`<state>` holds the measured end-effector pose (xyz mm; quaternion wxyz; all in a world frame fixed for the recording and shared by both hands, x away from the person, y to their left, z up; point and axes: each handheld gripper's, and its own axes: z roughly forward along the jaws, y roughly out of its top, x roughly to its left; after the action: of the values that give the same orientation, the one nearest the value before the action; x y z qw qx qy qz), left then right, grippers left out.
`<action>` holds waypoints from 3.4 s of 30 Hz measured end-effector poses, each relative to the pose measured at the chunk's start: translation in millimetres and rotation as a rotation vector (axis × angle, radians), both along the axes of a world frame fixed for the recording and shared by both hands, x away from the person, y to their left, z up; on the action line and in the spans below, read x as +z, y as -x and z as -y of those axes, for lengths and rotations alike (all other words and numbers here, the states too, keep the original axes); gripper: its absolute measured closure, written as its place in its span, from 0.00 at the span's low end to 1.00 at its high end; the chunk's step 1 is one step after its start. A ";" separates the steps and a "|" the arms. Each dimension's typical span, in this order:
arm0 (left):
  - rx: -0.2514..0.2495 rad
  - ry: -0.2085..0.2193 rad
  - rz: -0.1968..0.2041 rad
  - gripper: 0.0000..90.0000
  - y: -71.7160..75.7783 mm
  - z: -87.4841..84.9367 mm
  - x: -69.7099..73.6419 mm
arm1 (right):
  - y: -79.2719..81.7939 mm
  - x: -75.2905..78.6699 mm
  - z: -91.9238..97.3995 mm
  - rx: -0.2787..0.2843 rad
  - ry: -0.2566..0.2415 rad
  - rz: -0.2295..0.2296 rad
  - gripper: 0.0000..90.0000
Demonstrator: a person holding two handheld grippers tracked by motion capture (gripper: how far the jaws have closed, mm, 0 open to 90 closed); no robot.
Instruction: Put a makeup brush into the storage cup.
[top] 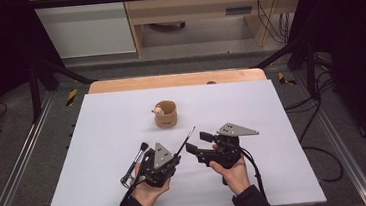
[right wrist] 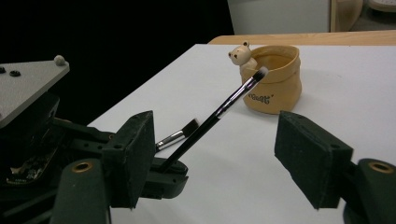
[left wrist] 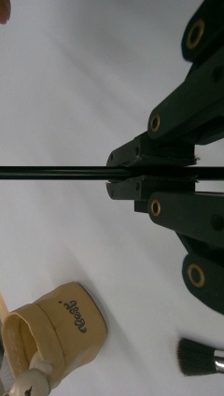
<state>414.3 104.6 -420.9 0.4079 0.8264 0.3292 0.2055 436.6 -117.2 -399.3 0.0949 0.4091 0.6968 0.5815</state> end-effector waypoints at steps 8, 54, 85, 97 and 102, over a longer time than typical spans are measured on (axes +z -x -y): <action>0.008 0.015 0.004 0.94 1.6 0.5 0.0 | -2.8 -2.3 -5.3 -0.010 -0.041 -0.029 0.42; 0.018 0.047 0.011 0.94 10.4 18.2 -1.6 | -8.9 -8.2 -1.5 -0.004 -0.163 -0.109 0.87; -0.023 0.058 0.053 0.65 13.2 19.1 5.5 | -0.6 0.0 -6.1 0.078 -0.094 -0.010 0.95; -0.005 0.084 0.071 0.77 10.0 20.3 16.9 | 2.1 -0.2 -11.1 0.105 -0.083 0.003 0.95; -0.002 0.094 0.080 0.82 9.6 20.8 20.0 | 2.8 -0.2 -12.9 0.116 -0.087 0.002 0.95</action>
<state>404.8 83.7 -400.9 0.4593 0.7978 0.3213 0.2222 433.8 -104.3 -399.5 0.0439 0.3712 0.6933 0.6161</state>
